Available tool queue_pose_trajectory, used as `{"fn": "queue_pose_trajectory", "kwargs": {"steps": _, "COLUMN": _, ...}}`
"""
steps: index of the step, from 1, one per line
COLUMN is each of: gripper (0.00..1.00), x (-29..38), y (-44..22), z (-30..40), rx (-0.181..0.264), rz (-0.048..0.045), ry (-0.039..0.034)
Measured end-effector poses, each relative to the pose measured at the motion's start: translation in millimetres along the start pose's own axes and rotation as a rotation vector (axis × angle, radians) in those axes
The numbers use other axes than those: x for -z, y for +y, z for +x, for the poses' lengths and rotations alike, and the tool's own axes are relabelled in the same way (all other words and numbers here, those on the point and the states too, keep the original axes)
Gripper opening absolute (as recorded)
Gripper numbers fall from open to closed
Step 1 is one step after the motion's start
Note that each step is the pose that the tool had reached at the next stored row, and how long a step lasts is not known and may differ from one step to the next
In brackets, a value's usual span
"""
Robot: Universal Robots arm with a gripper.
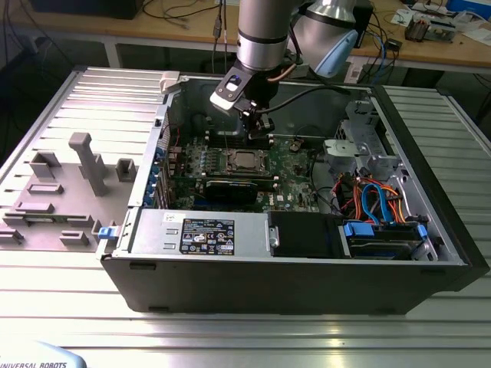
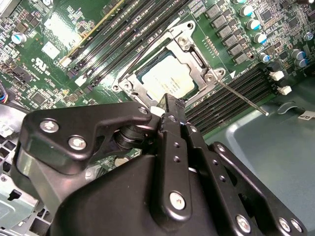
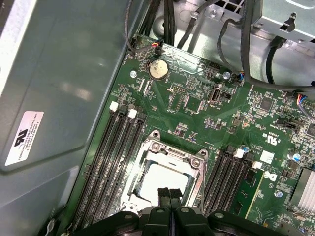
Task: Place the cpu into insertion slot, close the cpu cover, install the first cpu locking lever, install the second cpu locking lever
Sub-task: 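Install the first cpu locking lever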
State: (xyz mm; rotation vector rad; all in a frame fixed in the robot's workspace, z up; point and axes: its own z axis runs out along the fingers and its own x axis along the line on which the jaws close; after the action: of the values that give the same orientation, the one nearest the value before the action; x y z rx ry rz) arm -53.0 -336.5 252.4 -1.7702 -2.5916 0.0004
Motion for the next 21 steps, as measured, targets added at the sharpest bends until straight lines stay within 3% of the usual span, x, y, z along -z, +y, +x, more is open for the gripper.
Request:
{"fn": "queue_pose_trajectory", "kwargs": {"steps": 6, "gripper": 0.11, "x": 0.0, "y": 0.0, "z": 0.0, "rx": 0.011, "rz": 0.0000, "ry": 0.0000}}
{"fn": "queue_pose_trajectory", "kwargs": {"steps": 14, "gripper": 0.11, "x": 0.0, "y": -0.1, "z": -0.1, "rx": 0.103, "rz": 0.0002, "ry": -0.0001}}
{"fn": "queue_pose_trajectory", "kwargs": {"steps": 21, "gripper": 0.11, "x": 0.0, "y": -0.1, "z": -0.1, "rx": 0.106, "rz": 0.0002, "ry": -0.0002}}
